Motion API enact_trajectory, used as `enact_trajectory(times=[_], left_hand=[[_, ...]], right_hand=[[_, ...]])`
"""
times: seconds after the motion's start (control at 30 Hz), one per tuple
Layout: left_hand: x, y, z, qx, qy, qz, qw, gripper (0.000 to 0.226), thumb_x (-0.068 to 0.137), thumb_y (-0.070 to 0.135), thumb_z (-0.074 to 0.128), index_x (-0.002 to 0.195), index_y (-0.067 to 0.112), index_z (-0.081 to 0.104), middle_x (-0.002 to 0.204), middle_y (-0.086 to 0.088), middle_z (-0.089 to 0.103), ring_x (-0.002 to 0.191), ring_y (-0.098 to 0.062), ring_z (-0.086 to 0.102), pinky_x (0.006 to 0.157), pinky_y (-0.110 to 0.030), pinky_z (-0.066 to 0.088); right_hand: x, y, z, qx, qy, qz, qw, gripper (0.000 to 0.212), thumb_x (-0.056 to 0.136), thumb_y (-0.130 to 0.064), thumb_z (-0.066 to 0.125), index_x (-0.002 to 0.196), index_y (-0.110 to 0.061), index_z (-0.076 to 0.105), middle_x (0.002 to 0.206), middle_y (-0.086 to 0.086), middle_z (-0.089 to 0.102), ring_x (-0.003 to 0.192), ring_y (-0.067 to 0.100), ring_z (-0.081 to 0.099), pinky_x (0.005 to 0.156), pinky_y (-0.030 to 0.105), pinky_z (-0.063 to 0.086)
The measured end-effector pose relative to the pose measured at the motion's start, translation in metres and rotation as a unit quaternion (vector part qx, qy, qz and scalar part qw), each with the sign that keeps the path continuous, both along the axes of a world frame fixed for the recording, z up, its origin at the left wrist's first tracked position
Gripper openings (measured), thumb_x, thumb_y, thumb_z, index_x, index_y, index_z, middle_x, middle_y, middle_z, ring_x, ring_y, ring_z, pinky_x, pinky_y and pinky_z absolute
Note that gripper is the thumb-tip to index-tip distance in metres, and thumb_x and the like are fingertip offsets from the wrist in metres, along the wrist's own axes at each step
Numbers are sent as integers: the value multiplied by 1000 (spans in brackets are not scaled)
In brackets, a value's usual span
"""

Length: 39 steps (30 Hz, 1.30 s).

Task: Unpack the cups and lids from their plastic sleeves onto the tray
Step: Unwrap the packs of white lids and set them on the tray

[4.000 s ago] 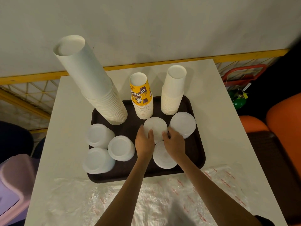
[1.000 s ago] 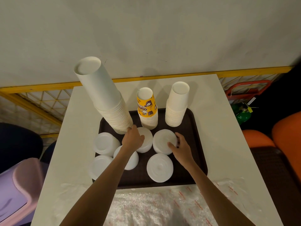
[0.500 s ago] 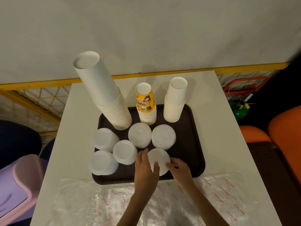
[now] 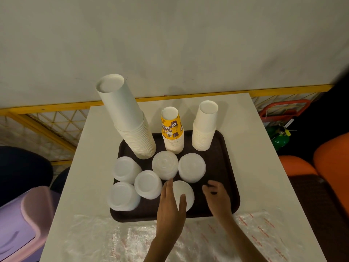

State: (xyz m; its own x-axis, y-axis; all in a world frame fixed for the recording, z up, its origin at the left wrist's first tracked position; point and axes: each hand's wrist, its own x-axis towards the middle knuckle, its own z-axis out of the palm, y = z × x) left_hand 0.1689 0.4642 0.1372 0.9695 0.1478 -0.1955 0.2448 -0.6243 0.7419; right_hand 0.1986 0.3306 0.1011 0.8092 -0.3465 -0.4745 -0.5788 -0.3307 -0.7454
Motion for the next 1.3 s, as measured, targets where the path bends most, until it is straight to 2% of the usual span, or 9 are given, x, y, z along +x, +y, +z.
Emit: enact_trajectory(times=[0.13, 0.23, 0.3, 0.4, 0.57, 0.67, 0.8, 0.9, 1.3], left_hand=[[35, 6, 26, -88, -63, 50, 993, 56, 92, 22, 57, 143, 17, 34, 143, -3, 45, 128, -16, 45, 99, -23, 39], [72, 16, 40, -114, -75, 71, 988, 62, 90, 22, 62, 144, 18, 30, 139, -7, 48, 123, -19, 49, 96, -30, 44], [94, 22, 44, -105, -73, 67, 990, 70, 88, 22, 65, 146, 16, 25, 144, -12, 43, 128, -25, 46, 101, -37, 42], [119, 28, 46, -106, -62, 58, 991, 79, 86, 25, 67, 149, 16, 19, 148, -14, 37, 132, -29, 42, 100, -35, 39], [149, 27, 39, -97, -66, 12, 993, 87, 83, 25, 71, 149, 15, 15, 150, -9, 35, 134, -25, 40, 104, -36, 39], [162, 25, 30, -96, -65, -6, 993, 90, 80, 24, 75, 149, 13, 17, 147, -7, 39, 130, -22, 44, 103, -36, 43], [172, 23, 21, -100, -75, -9, 992, 87, 76, 22, 78, 145, 14, 25, 142, -4, 44, 127, -21, 48, 103, -39, 45], [177, 21, 16, -97, -83, -6, 992, 81, 76, 18, 78, 141, 11, 31, 138, -5, 48, 122, -18, 50, 97, -30, 45], [192, -5, 5, -93, -33, -24, 995, 76, 79, 25, 76, 139, 12, 31, 132, -5, 55, 117, -22, 56, 89, -28, 44]], right_hand=[[38, -25, 29, 10, -84, -42, 995, 49, 89, -25, 64, 132, -11, 45, 119, 10, 58, 89, 12, 53, 63, 13, 37], [78, -35, 42, 3, -103, -17, 995, 68, 84, -30, 70, 140, -15, 34, 128, 10, 53, 91, 15, 57, 79, 23, 40], [103, -37, 42, 1, -112, 8, 994, 82, 80, -32, 74, 145, -17, 27, 137, 12, 47, 105, 23, 59, 87, 29, 43], [130, -36, 32, -10, -124, 50, 991, 97, 75, -32, 79, 148, -16, 19, 147, 13, 38, 129, 31, 46, 104, 43, 40], [153, -30, 17, -45, -167, 88, 981, 106, 66, -32, 85, 148, -15, 20, 144, 8, 42, 131, 27, 42, 103, 43, 41], [158, -29, 11, -42, -200, 93, 974, 107, 61, -30, 88, 145, -17, 23, 141, 5, 46, 128, 25, 46, 99, 41, 44], [167, -30, 7, -24, -224, 92, 970, 100, 61, -25, 88, 142, -14, 30, 137, 5, 49, 124, 22, 48, 93, 27, 41], [167, -33, 5, -22, -228, 100, 968, 93, 62, -23, 88, 138, -11, 36, 134, 6, 52, 123, 24, 50, 91, 21, 38], [98, -74, 4, -11, -201, 88, 976, 93, 60, -24, 89, 137, -19, 37, 130, -2, 53, 122, 20, 50, 93, 26, 44]])
